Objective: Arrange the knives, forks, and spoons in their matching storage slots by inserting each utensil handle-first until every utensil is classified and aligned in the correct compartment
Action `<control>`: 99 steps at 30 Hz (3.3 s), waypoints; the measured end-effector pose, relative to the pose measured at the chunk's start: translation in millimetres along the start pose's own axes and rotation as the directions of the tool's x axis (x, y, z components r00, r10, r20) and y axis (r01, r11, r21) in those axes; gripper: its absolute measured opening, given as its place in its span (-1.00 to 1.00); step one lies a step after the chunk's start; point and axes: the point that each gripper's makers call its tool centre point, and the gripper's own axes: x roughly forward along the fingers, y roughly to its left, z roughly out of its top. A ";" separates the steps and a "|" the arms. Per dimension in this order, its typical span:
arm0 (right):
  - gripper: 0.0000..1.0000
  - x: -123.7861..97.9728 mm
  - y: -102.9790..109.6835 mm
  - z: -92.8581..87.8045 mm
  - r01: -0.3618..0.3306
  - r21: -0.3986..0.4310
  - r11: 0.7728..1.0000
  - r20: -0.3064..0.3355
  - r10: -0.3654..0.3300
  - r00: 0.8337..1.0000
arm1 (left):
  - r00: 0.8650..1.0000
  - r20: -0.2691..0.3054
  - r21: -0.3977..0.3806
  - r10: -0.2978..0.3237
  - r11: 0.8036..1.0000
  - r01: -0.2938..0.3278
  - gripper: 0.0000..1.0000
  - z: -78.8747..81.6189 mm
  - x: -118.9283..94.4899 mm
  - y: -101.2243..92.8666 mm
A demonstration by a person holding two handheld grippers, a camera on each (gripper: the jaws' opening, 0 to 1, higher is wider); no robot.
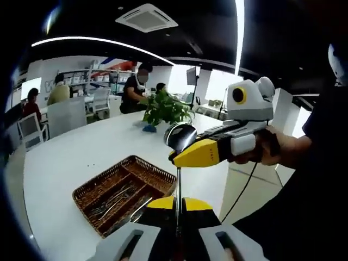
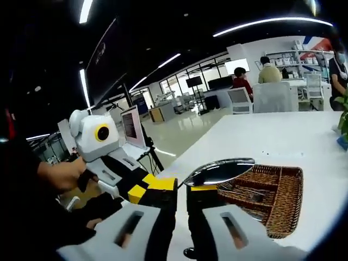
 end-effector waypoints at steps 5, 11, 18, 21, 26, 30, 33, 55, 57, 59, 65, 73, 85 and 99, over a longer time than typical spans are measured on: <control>-0.81 -3.1 1.6 -6.6 -0.046 -0.021 0.999 -0.029 0.046 0.999 | 0.999 -0.031 0.055 -0.015 0.998 0.017 -0.98 -0.8 -4.4 -0.4; -0.84 -9.2 0.5 -18.3 -0.085 -0.052 0.995 -0.087 0.080 0.993 | 0.998 -0.054 0.086 -0.018 0.996 0.022 -0.99 -1.9 -5.8 0.9; -0.85 -17.9 22.1 -16.5 -0.183 -0.200 0.962 -0.119 0.162 0.980 | 0.996 -0.083 0.092 -0.019 0.995 0.027 -0.99 -5.3 -8.6 5.5; -0.86 -20.0 33.9 -6.0 -0.215 -0.293 0.932 -0.112 0.190 0.975 | 0.993 -0.113 0.114 -0.021 0.993 0.034 -0.99 -8.6 -10.1 7.8; -0.56 -21.9 19.2 -3.1 -0.204 -0.371 0.906 -0.183 0.144 0.973 | 0.988 -0.149 0.168 -0.039 0.984 0.065 -0.99 -9.6 -12.1 5.0; -0.42 -23.8 23.0 -21.1 -0.314 -0.475 0.822 -0.311 0.177 0.934 | 0.974 -0.212 0.234 -0.084 0.963 0.134 -0.99 -16.9 -9.4 -9.2; -0.40 -21.5 25.7 -41.9 -0.390 -0.503 0.772 -0.421 0.175 0.890 | 0.964 -0.243 0.258 -0.108 0.951 0.172 -0.99 -21.2 -6.1 -18.6; -0.98 -14.2 39.4 -83.0 -0.575 -0.438 0.691 -0.647 0.202 0.735 | 0.936 -0.317 0.346 -0.156 0.899 0.268 -0.99 -27.5 3.9 -41.5; -1.00 -14.8 39.8 -85.0 -0.585 -0.466 0.664 -0.646 0.196 0.738 | 0.934 -0.316 0.355 -0.163 0.893 0.276 -0.98 -28.9 4.4 -42.0; -1.00 -15.0 38.8 -86.2 -0.601 -0.501 0.622 -0.651 0.186 0.736 | 0.931 -0.321 0.347 -0.173 0.893 0.285 -0.96 -31.4 6.0 -41.9; -1.00 -14.8 33.5 -87.4 -0.595 -0.508 0.623 -0.656 0.167 0.736 | 0.935 -0.300 0.319 -0.188 0.904 0.284 -0.80 -30.9 12.5 -37.2; -1.00 -14.6 21.1 -79.8 -0.561 -0.526 0.640 -0.643 0.133 0.754 | 0.980 -0.187 0.320 -0.069 0.939 0.127 0.17 -11.4 9.6 -7.5; -1.00 -12.6 -5.2 -52.4 -0.505 -0.580 0.640 -0.622 0.053 0.781 | 0.974 0.123 0.062 0.189 0.978 -0.198 1.00 26.1 -72.8 65.2; -1.00 -2.8 -21.3 -23.4 -0.498 -0.622 0.604 -0.612 0.021 0.790 | 0.919 0.101 0.074 0.381 0.918 -0.389 1.00 4.1 -123.2 77.1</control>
